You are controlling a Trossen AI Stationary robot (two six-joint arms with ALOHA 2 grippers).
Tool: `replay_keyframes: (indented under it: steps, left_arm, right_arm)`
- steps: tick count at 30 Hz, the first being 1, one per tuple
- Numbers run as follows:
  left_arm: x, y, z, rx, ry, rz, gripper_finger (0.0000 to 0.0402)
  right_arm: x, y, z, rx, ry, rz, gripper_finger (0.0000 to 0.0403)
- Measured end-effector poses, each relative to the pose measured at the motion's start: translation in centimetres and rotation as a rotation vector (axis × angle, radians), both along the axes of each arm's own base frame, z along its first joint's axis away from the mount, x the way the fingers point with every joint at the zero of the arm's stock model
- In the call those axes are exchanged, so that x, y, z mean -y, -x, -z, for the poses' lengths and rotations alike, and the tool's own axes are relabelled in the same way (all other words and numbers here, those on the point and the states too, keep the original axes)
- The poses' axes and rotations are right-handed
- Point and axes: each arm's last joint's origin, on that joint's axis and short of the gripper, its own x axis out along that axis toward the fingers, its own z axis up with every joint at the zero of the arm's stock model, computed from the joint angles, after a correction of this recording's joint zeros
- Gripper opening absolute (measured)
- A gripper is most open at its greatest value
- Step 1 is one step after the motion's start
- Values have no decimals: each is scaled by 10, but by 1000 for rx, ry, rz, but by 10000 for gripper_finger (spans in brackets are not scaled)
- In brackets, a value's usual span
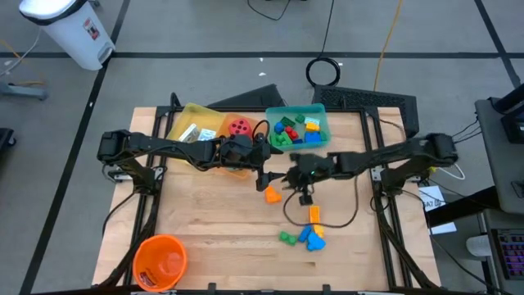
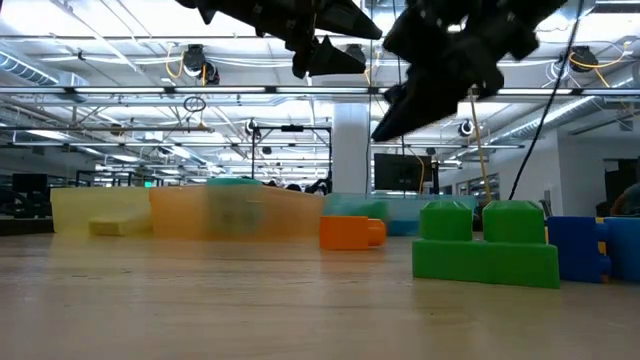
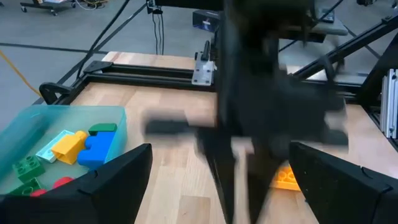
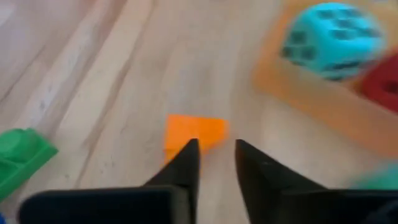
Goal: Pick & Place Toys
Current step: Put the orange game piece into the blue bin
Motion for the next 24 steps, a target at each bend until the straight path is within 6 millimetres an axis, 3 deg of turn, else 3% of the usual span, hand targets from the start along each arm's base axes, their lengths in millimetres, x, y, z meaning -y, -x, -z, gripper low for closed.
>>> replay_keyframes:
  steps: [6, 13, 18, 24]
  left_arm:
    - [0, 1, 2, -21, 13, -3, 379]
    - [0, 1, 3, -35, 10, -1, 379]
    - [0, 1, 3, -31, 12, -3, 379]
    - [0, 1, 3, -32, 12, -3, 379]
  right_arm:
    - [-6, -26, 46, -32, -45, -27, 203]
    - [-11, -45, 76, 14, -43, -40, 341]
    - [-9, -50, 95, -14, -18, -53, 386]
    - [-3, -51, 101, -28, -5, -48, 389]
